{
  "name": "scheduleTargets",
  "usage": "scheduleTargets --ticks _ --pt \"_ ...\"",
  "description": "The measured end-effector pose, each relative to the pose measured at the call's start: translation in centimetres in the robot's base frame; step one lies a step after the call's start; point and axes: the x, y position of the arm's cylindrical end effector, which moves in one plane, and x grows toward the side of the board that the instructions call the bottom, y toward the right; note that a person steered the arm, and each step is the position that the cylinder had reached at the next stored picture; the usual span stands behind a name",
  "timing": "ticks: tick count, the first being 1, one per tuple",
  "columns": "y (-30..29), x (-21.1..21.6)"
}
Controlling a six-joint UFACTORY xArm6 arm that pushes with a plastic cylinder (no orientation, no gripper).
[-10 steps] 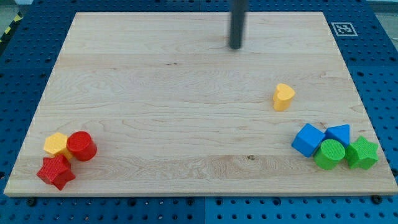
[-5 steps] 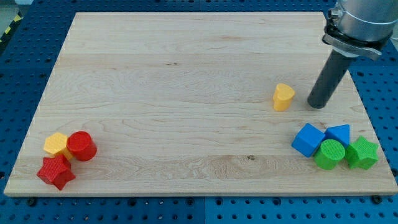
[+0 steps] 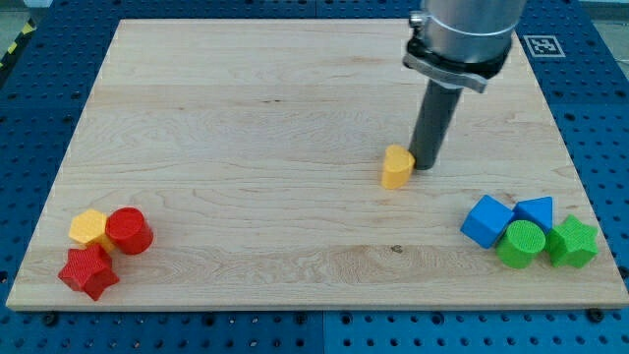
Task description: Slide the yellow heart towards the bottom left
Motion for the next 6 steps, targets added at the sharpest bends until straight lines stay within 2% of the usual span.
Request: scheduleTargets --ticks 2,6 --pt "-5.7 0.1" --pt "-3.7 1.5"
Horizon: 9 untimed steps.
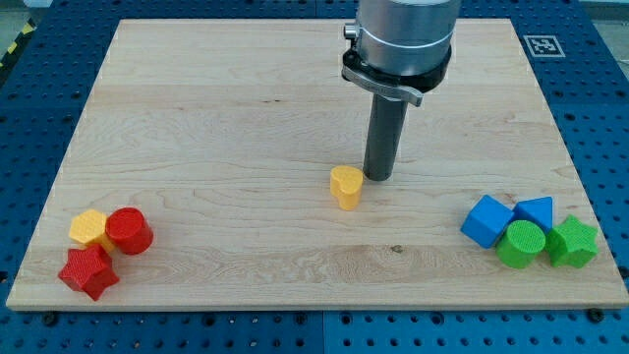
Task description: Slide the yellow heart towards the bottom left
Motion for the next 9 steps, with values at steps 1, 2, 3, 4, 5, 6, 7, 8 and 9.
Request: scheduleTargets --ticks 1,2,3,4,5,6,7,8,9 --pt "0.0 0.0" --pt "-0.4 0.9" --pt "-1.7 2.2" --pt "-3.9 2.2" --pt "-6.0 2.2" --pt "-7.6 2.4" --pt "-8.0 4.1" --pt "-8.0 6.5" --pt "-8.1 7.4"
